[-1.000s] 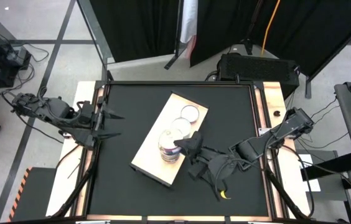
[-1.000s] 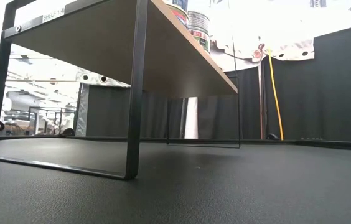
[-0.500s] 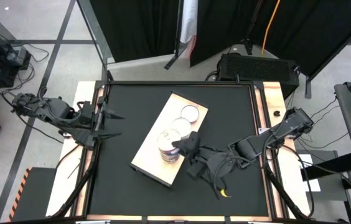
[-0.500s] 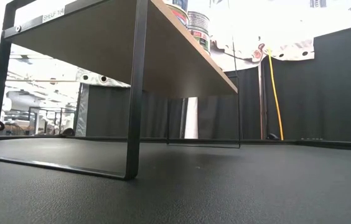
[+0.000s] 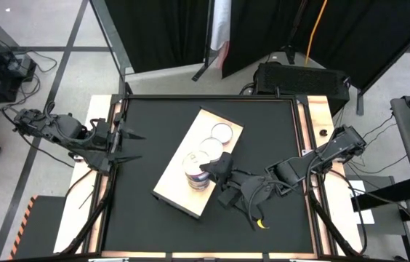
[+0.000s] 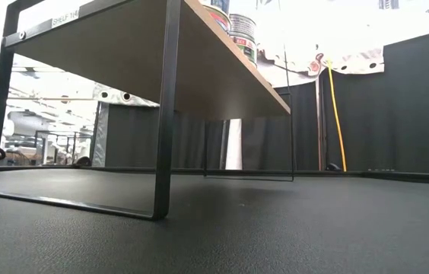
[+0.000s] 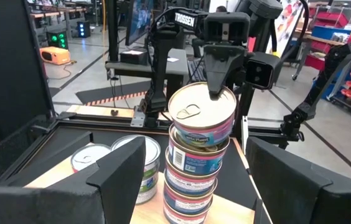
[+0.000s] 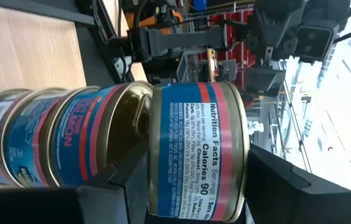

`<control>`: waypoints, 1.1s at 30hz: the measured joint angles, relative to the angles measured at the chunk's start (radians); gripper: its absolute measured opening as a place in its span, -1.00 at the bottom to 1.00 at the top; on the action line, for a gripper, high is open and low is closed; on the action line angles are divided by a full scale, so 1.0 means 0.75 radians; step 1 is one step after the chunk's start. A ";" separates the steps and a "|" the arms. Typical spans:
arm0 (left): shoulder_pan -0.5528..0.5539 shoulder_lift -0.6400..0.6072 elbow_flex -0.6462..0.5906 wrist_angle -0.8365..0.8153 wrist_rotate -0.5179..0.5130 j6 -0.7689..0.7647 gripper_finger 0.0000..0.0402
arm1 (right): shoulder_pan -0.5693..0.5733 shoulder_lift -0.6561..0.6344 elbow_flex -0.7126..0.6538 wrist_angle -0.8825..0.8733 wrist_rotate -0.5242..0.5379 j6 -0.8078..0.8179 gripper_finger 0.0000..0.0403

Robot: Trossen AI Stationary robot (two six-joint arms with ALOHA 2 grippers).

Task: Stack canned seafood by type on shelf
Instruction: Stack the blue tuna can on top of the other blue tuna cans on the shelf

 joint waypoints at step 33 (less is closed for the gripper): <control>0.000 0.040 0.000 -0.003 0.001 0.007 0.39 | -0.043 -0.065 0.008 -0.084 -0.189 0.292 0.35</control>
